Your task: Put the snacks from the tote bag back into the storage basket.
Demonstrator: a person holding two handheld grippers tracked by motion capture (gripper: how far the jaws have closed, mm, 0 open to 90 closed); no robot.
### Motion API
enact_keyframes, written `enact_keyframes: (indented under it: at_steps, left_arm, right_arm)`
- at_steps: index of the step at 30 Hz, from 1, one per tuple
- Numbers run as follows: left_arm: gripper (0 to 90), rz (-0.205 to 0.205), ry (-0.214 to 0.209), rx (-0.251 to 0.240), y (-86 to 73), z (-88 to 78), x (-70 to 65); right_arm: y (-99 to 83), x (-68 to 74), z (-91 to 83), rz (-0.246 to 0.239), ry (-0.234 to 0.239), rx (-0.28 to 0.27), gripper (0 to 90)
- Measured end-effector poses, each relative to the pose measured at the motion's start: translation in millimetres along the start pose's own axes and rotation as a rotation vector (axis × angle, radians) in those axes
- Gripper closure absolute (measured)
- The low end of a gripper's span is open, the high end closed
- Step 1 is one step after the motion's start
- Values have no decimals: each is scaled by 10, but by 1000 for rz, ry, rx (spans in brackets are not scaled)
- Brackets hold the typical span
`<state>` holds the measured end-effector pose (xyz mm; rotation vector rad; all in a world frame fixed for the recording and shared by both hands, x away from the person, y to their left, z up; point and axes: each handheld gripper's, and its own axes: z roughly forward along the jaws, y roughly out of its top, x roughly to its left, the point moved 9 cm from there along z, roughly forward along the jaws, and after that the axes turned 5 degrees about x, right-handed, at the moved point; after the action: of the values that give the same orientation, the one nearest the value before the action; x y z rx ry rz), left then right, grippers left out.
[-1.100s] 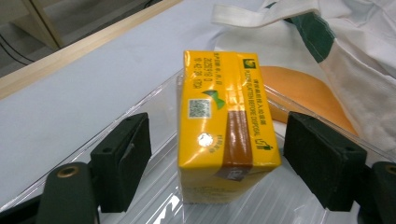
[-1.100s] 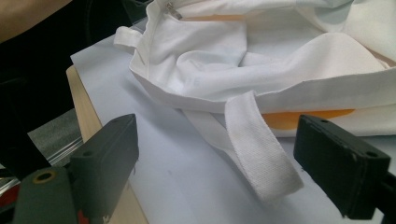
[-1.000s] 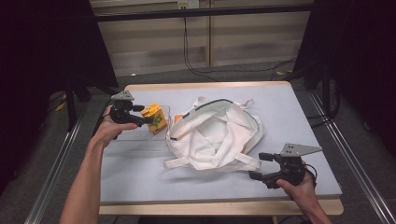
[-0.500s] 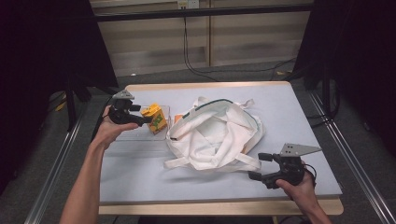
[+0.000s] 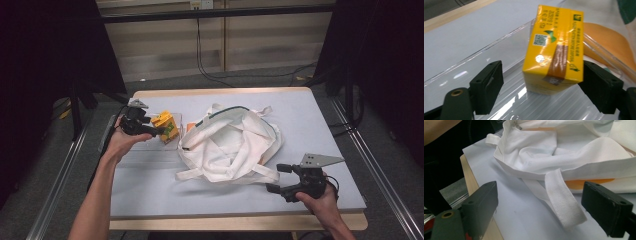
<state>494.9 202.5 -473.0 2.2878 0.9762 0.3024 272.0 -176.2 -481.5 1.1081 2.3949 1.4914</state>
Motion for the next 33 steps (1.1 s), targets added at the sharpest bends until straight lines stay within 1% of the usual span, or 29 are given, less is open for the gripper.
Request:
enact_keyframes:
  at_steps: [1, 2, 4, 5, 6, 7, 10, 12, 13, 14, 15, 16, 17, 18, 19, 20, 21, 22, 23, 24, 25, 26, 27, 28, 30, 31, 32, 33]
  left_arm:
    - [221, -4, -6, -1, -1, -1, 4]
    - [257, -4, -10, -2, 0, 1, 7]
    - [286, -7, -5, -2, 2, 6, -3]
    - [304, 12, 5, 10, -8, 4, 9]
    - [308, 3, 3, 4, -6, 10, -1]
    - [315, 2, -5, 13, -15, 16, -5]
    - [352, 14, -3, 16, -14, 15, 3]
    - [355, 15, -4, 21, -16, 13, 19]
    - [356, 4, -7, 14, -11, 23, 16]
    - [355, 8, -1, 9, -6, 34, 19]
    - [354, 7, -14, 21, -15, 40, 13]
    - [341, 16, -11, 24, -16, 43, 23]
    - [331, 14, -10, 18, -11, 50, 26]
    - [330, 5, -19, 13, -5, 62, 12]
    - [334, 28, -13, 25, -9, 57, 28]
    - [393, 34, -20, 25, -7, 55, 23]
    - [460, 26, -12, 14, 3, 55, 25]
    - [485, 32, -28, 15, 2, 47, 23]
    - [496, 43, -29, 11, 7, 42, 21]
    - [502, 50, -40, 8, 11, 42, 7]
    - [505, 58, -49, 10, 14, 34, 0]
    - [511, 60, -41, -6, 29, 28, 3]
    - [512, 55, -56, -13, 37, 14, -4]
    - [514, 57, -60, -18, 40, 11, -7]
    - [514, 81, -69, -9, 33, 4, -5]
    - [514, 84, -66, -7, 30, 1, -4]
    - [515, 81, -72, -14, 34, -1, -11]
    - [515, 85, -88, -23, 38, -11, -21]
  right_arm:
    - [-2, 1, 2, 2, 1, 1, 136]
    - [-5, 4, 6, 3, 2, 1, 136]
    - [-6, 6, 10, 3, 3, 2, 136]
    - [-6, 6, 11, 2, 3, 2, 136]
    - [-7, 9, 12, 0, 4, 4, 136]
    - [-7, 8, 13, -2, 3, 4, 136]
    - [-10, 5, 17, -2, 4, 5, 136]
    - [-11, 5, 19, -2, 5, 6, 136]
    - [-11, 6, 20, -2, 4, 6, 136]
    - [-12, 7, 22, 0, 3, 8, 136]
    - [-12, 8, 23, 0, 4, 8, 136]
    - [-13, 9, 23, -1, 4, 8, 136]
    - [-14, 9, 23, -1, 4, 8, 136]
    - [-15, 6, 24, 1, 3, 8, 136]
    - [-16, 7, 27, 3, 5, 10, 136]
    - [-18, 7, 28, 3, 5, 11, 136]
    - [-20, 7, 31, 1, 5, 12, 135]
    - [-20, 8, 33, -1, 6, 12, 135]
    - [-21, 11, 33, -1, 6, 13, 135]
    - [-20, 11, 33, -1, 6, 12, 135]
    - [-20, 10, 31, 0, 6, 12, 135]
    - [-21, 7, 30, 0, 4, 12, 135]
    - [-21, 6, 30, 0, 5, 13, 135]
    - [-21, 7, 29, 0, 5, 13, 135]
    - [-20, 8, 28, -1, 4, 12, 135]
    - [-20, 9, 27, -1, 4, 11, 135]
    - [-19, 8, 27, -2, 3, 11, 135]
    - [-19, 8, 27, -2, 4, 11, 135]
